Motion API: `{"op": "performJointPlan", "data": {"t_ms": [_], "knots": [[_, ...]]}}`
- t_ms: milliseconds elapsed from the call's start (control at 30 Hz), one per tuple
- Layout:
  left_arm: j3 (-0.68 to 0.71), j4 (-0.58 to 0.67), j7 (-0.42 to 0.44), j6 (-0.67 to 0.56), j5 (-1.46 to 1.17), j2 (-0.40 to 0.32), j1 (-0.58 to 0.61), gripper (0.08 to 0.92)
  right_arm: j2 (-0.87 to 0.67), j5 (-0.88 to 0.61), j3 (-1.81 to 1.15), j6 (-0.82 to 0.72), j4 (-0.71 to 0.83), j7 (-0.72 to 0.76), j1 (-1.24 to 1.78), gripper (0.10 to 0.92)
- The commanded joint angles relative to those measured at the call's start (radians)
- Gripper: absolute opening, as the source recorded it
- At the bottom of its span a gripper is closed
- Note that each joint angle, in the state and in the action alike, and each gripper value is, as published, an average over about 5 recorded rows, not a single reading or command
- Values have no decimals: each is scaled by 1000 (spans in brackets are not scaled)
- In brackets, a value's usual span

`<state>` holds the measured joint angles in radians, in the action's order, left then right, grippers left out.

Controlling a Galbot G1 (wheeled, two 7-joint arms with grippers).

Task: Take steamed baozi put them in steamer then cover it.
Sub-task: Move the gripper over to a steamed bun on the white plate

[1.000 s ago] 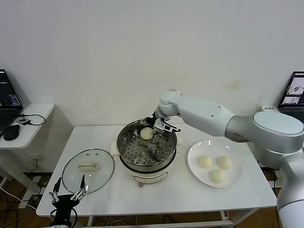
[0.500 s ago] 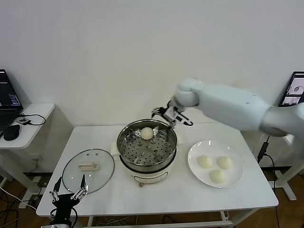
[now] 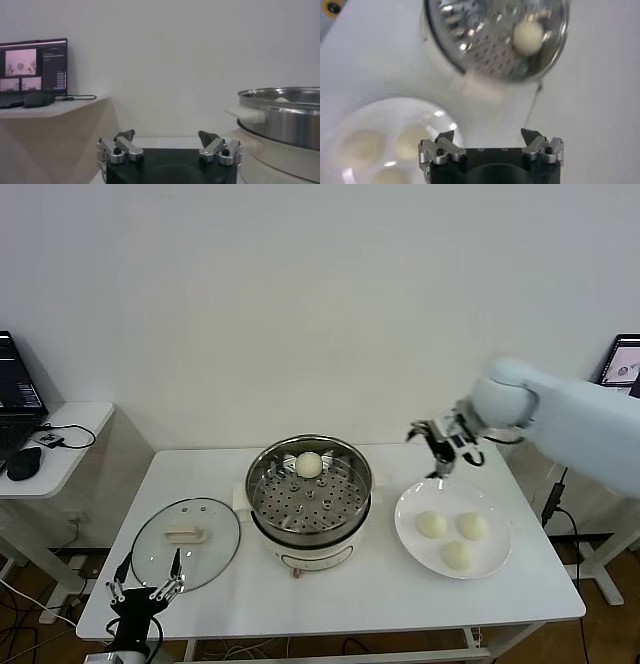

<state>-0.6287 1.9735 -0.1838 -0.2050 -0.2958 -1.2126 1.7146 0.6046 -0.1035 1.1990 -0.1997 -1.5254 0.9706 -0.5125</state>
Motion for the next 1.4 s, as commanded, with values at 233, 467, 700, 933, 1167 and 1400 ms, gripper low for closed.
{"op": "performJointPlan", "data": {"t_ms": [233, 467, 700, 933, 1167, 1400], "knots": [[-1, -13, 4, 8, 1, 0, -10, 823, -73, 141, -210, -47, 87, 31, 351, 823], [-5, -23, 7, 11, 4, 2, -10, 823, 67, 217, -296, -6, 214, 31, 468, 823], [-14, -28, 8, 11, 4, 3, -6, 823, 156, 229, -321, 2, 283, 31, 516, 823], [-16, -34, 8, 9, 4, 2, -5, 823, 181, 252, -328, 2, 311, 30, 541, 823], [-13, -39, 8, 9, 6, -1, -9, 823, 215, 282, -359, 19, 367, 14, 564, 823], [-13, -44, 8, 9, 6, -1, -14, 823, 242, 294, -377, 21, 411, 4, 566, 813]]}}
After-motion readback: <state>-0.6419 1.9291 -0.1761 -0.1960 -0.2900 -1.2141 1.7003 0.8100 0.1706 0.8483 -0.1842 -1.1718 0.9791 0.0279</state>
